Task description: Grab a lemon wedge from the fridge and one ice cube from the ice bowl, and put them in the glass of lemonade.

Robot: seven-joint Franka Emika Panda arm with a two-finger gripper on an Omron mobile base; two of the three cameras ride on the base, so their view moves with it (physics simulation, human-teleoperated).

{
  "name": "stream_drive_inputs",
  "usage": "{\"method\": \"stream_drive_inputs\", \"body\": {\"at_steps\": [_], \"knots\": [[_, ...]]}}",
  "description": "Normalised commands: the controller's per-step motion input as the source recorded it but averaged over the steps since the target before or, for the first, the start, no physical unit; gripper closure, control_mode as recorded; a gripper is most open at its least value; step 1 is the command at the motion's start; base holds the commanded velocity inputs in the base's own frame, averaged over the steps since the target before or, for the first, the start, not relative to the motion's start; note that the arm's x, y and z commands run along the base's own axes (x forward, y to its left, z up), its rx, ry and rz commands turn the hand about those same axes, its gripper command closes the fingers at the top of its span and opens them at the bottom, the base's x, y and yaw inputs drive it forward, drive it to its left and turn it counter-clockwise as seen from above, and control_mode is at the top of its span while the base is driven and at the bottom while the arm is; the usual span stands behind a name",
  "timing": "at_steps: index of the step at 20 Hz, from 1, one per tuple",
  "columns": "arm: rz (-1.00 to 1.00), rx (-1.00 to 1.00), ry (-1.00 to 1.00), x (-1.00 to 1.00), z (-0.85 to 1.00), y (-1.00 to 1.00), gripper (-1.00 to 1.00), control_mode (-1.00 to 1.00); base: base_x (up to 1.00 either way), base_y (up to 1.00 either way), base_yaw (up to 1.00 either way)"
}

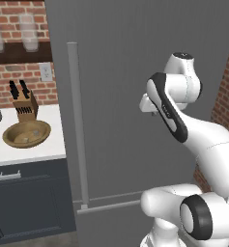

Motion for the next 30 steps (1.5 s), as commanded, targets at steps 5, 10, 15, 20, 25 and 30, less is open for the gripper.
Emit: {"method": "stream_drive_inputs", "body": {"at_steps": [5,10,15,20,25,30], "knots": [[0.00,0.00,0.10,-0.02,-0.10,0.00,-1.00,-1.00,0.00,0.00,0.00],[0.00,0.00,0.04,-0.08,-0.03,0.00,-1.00,-1.00,0.00,0.00,0.00],[0.00,0.00,0.04,-0.60,0.00,-0.06,-1.00,-1.00,0.00,0.00,0.00],[-0.02,0.01,0.00,-0.64,-0.01,-0.04,-1.00,-1.00,0.00,0.00,0.00],[-0.08,0.01,0.00,-0.43,-0.10,0.00,-1.00,-1.00,0.00,0.00,0.00],[-0.14,0.10,-0.07,-0.83,-0.30,-0.13,-1.00,-1.00,0.00,0.00,0.00]]}}
